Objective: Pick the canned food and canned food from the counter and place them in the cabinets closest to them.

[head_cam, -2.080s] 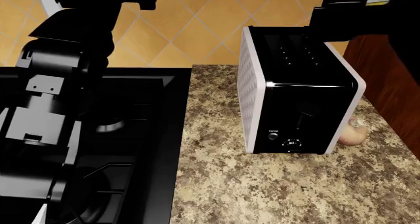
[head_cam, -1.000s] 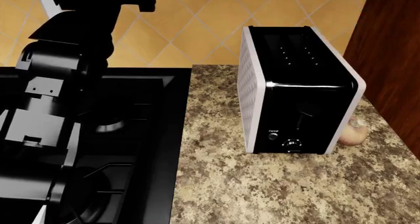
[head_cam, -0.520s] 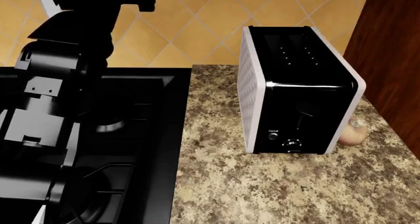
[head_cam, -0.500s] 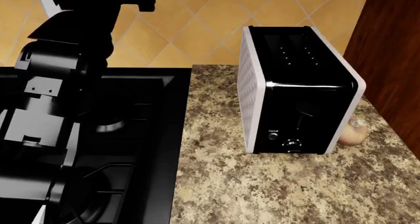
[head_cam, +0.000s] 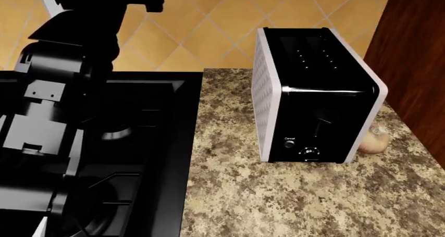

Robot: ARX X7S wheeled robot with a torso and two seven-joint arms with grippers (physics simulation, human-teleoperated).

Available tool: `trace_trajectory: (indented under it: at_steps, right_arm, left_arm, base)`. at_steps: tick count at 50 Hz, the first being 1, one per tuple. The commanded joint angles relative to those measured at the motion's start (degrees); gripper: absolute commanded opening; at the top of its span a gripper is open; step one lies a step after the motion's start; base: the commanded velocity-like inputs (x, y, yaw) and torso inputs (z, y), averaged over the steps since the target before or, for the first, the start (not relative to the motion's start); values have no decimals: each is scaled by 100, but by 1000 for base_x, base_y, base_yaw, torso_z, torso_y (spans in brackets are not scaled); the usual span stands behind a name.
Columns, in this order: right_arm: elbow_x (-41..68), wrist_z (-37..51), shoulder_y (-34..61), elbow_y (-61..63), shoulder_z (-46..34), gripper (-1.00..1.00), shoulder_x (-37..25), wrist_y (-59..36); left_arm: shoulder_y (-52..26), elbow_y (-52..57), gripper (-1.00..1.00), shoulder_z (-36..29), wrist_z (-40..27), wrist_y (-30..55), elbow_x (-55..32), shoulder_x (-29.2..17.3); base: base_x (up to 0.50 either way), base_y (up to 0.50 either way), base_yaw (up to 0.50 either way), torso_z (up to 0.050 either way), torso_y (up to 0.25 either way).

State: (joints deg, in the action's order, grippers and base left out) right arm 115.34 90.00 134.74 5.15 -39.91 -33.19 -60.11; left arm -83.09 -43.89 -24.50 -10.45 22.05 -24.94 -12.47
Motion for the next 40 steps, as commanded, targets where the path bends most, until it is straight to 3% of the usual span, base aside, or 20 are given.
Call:
trace_trajectory:
  at_steps: [1, 11, 13, 14, 34, 40]
  right_arm:
    - [-428, 0, 26, -1069, 665, -100, 801, -973]
    - [-1243, 0, 26, -2138, 1761, -100, 1607, -2218]
    - [-1961, 0, 26, -2505, 2624, -100, 2067, -2939]
    - [-2034, -1, 26, -2569, 2692, -100, 2109, -2983]
    - [-2050, -3, 25, -3578, 2559, -100, 2275, -2961]
    - [-1633, -30, -93, -3601, 1951, -100, 2058, -2558]
  left_arm:
    - [-13, 55, 100, -11, -18, 44, -12, -25]
    - [-27, 102, 100, -1, -40, 82, -41, -30]
    - [-34, 128, 100, -1, -48, 107, -47, -37]
    - [-34, 151, 100, -1, -54, 124, -52, -43]
    - [-51, 91, 100, -5, -42, 84, -68, -49]
    - [-37, 96, 100, -7, -43, 85, -78, -53]
  base:
    - [0, 0, 0, 0, 0]
    - [0, 0, 0, 0, 0]
    - [0, 0, 0, 0, 0]
    - [0, 0, 0, 0, 0]
    - [0, 0, 0, 0, 1]
    - [0, 0, 0, 0, 0]
